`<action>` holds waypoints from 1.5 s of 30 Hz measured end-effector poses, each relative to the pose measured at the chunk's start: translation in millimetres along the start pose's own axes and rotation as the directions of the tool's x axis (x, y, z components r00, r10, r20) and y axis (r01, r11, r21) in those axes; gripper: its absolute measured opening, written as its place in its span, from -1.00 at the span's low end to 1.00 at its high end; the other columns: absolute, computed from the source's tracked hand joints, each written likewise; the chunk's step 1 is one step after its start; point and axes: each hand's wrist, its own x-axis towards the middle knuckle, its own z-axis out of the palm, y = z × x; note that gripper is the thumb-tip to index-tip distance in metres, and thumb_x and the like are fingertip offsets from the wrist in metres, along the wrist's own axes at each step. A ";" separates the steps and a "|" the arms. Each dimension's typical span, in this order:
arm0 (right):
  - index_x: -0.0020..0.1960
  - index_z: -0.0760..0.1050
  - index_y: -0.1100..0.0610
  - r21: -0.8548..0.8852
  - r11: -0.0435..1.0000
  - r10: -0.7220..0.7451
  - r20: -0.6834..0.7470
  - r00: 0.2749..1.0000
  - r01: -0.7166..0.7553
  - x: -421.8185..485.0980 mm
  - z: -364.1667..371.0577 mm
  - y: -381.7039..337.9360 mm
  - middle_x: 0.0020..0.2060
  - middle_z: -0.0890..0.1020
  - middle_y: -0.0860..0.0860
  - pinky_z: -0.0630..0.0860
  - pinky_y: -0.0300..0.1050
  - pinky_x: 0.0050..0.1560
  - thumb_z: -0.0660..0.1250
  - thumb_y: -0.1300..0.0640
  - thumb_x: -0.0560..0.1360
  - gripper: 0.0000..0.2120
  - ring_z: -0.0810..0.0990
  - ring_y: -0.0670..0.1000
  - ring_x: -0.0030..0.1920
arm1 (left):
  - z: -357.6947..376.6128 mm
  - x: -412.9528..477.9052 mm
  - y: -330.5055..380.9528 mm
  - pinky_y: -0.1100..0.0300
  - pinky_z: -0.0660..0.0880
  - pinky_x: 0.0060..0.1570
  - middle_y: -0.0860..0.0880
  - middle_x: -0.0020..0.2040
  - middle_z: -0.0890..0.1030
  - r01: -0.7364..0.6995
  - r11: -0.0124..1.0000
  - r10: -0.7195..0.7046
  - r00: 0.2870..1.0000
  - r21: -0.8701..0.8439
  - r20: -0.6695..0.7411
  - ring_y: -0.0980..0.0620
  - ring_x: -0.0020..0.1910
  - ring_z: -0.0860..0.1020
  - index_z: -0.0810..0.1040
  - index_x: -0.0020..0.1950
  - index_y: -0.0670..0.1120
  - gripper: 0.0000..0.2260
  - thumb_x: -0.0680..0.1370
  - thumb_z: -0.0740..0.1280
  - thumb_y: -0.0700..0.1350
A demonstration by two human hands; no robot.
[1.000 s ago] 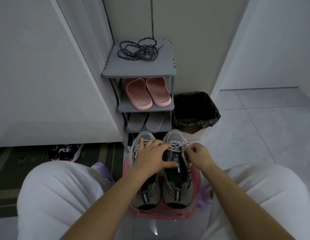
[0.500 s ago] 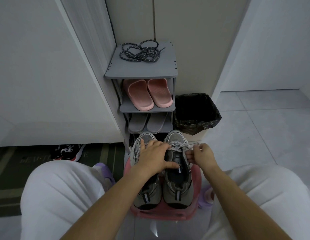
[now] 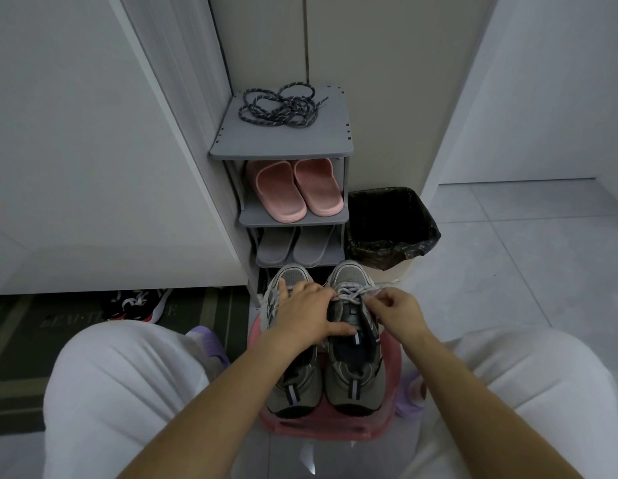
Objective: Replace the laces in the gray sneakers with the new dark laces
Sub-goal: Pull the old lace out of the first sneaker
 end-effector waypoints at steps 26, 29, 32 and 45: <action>-0.34 0.44 0.08 0.016 1.000 0.009 -0.121 0.993 -0.007 -1.7 0.4 1.9 -0.39 0.56 0.03 0.46 -0.11 -0.27 0.29 0.16 0.52 -0.75 0.50 -0.01 -0.37 | 2.2 -0.5 -1.0 -0.23 -0.02 0.43 0.03 0.31 0.43 0.008 0.999 -0.008 1.000 -0.040 0.002 -0.03 0.36 0.32 0.35 0.34 0.06 -0.35 0.37 0.30 0.37; -0.22 0.41 0.19 0.343 0.928 0.199 -0.132 0.971 -0.143 3.0 -7.0 -2.8 -0.30 0.58 0.15 0.52 -0.04 -0.27 0.14 0.25 0.56 -0.80 0.55 0.08 -0.34 | 3.1 -1.0 -1.7 -0.24 -0.03 0.44 0.02 0.33 0.42 0.003 0.999 -0.003 1.000 -0.041 0.006 -0.03 0.37 0.31 0.34 0.35 0.07 -0.35 0.38 0.29 0.38; -0.31 0.48 0.22 0.062 0.994 0.095 -0.044 0.995 -0.092 2.7 -2.2 3.6 -0.34 0.60 0.13 0.55 -0.02 -0.14 0.31 0.08 0.51 -0.72 0.58 0.08 -0.28 | 2.3 -0.8 -0.8 -0.24 -0.04 0.43 0.02 0.34 0.41 0.005 0.999 -0.004 1.000 -0.036 0.012 -0.03 0.38 0.30 0.32 0.37 0.08 -0.36 0.39 0.29 0.37; 0.01 0.42 0.37 0.295 0.948 0.160 -0.133 0.978 -0.115 7.8 0.8 6.6 -0.18 0.63 0.26 0.62 -0.05 -0.27 0.05 0.20 0.62 -0.74 0.63 0.13 -0.29 | 1.7 -4.5 2.8 -0.24 -0.07 0.44 0.00 0.38 0.38 0.014 0.999 -0.013 0.999 -0.050 0.030 -0.03 0.41 0.28 0.28 0.43 0.07 -0.34 0.42 0.28 0.34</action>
